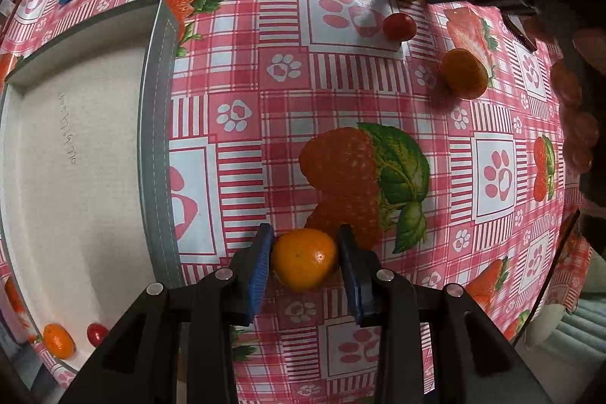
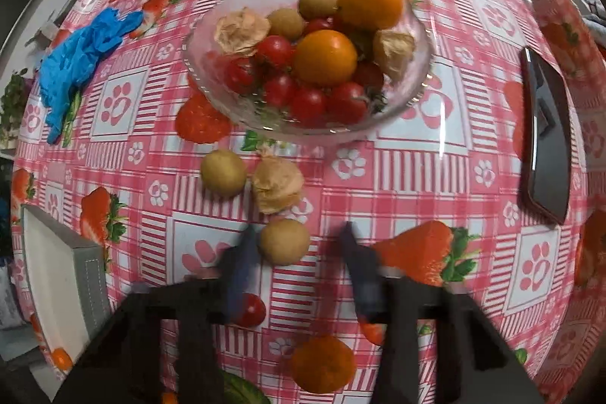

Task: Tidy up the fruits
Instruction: 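Grasp a brown round fruit with the right tool while the left tool holds the orange, then carry the orange and brown fruit over the white tray and open both tools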

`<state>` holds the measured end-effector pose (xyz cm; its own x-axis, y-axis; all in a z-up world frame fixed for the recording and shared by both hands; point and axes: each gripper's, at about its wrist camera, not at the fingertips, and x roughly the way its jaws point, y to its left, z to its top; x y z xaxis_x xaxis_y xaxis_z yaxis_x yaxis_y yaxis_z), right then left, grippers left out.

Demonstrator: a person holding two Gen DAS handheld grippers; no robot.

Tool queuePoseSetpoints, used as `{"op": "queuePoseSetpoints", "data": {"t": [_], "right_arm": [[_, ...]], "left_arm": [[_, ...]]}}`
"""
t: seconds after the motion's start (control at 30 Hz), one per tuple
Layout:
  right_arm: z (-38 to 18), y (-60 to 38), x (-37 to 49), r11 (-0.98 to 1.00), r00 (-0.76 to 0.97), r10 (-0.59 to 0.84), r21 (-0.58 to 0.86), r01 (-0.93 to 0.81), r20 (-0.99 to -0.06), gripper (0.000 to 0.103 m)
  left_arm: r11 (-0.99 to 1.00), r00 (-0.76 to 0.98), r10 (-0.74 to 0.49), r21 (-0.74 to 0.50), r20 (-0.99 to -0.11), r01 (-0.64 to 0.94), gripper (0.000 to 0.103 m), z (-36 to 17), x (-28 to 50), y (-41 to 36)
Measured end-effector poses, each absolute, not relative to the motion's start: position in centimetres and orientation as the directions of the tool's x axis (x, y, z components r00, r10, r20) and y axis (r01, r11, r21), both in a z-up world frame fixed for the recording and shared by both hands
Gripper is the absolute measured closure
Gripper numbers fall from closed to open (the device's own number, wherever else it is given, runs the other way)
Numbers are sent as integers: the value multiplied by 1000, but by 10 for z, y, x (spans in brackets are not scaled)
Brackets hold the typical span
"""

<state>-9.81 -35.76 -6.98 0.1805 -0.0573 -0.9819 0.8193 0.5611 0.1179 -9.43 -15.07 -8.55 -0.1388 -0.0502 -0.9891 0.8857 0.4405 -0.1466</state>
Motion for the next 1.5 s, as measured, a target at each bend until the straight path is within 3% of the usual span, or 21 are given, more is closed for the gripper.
{"op": "queuePoseSetpoints", "data": {"t": [0.37, 0.9, 1.5], "right_arm": [[-33, -322, -157, 552, 261, -22, 206, 808, -965, 73], [-26, -230, -247, 475, 223, 66, 227, 850, -973, 73], [-4, -161, -186, 629, 223, 102, 237, 740, -969, 73]], "left_arm": [[448, -169, -91, -192, -981, 873, 67, -73, -84, -143], [392, -156, -106, -186, -982, 901, 67, -25, -98, -118], [508, -66, -171, -146, -983, 849, 67, 11, -40, -48]]}}
